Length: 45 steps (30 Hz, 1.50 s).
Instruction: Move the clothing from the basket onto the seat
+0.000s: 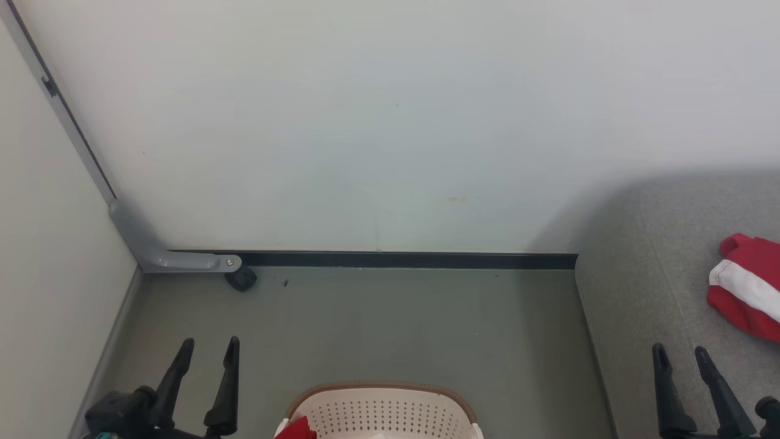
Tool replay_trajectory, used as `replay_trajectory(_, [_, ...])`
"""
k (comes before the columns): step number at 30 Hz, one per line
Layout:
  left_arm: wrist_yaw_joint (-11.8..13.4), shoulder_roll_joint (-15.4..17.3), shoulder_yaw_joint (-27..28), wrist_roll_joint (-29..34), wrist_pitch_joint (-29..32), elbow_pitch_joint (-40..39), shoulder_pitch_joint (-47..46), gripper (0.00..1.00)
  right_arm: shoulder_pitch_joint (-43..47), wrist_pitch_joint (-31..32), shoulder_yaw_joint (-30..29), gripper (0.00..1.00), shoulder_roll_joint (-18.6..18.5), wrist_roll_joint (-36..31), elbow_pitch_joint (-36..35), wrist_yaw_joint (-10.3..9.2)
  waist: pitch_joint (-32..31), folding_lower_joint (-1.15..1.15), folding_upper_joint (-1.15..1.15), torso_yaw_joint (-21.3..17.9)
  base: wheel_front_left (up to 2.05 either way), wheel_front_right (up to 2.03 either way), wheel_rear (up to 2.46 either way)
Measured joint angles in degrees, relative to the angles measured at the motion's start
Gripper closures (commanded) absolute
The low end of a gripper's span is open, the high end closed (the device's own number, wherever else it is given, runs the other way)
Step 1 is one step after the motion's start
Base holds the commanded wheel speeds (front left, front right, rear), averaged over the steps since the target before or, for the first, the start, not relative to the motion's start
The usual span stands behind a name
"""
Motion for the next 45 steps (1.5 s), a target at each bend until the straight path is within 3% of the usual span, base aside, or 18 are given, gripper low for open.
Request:
replay_trajectory(34, [-0.2,-1.5,2.2,3.7,0.0,0.0,-0.1,0.0,-3.2,-0.1,-0.3,0.0,1.6,-4.6,1.3,3.78,3.5,0.0,0.0,-1.5,0.0,0.0,0.0])
replay_trajectory(45, [-2.6,-2.0,-0.3,4.0,0.1,3.3,-3.0,0.0,-7.3,-0.1,-0.1,0.0,2.4,-5.7,1.0,4.45,8.1,0.0,0.01,-2.9,0.0,0.0,0.0])
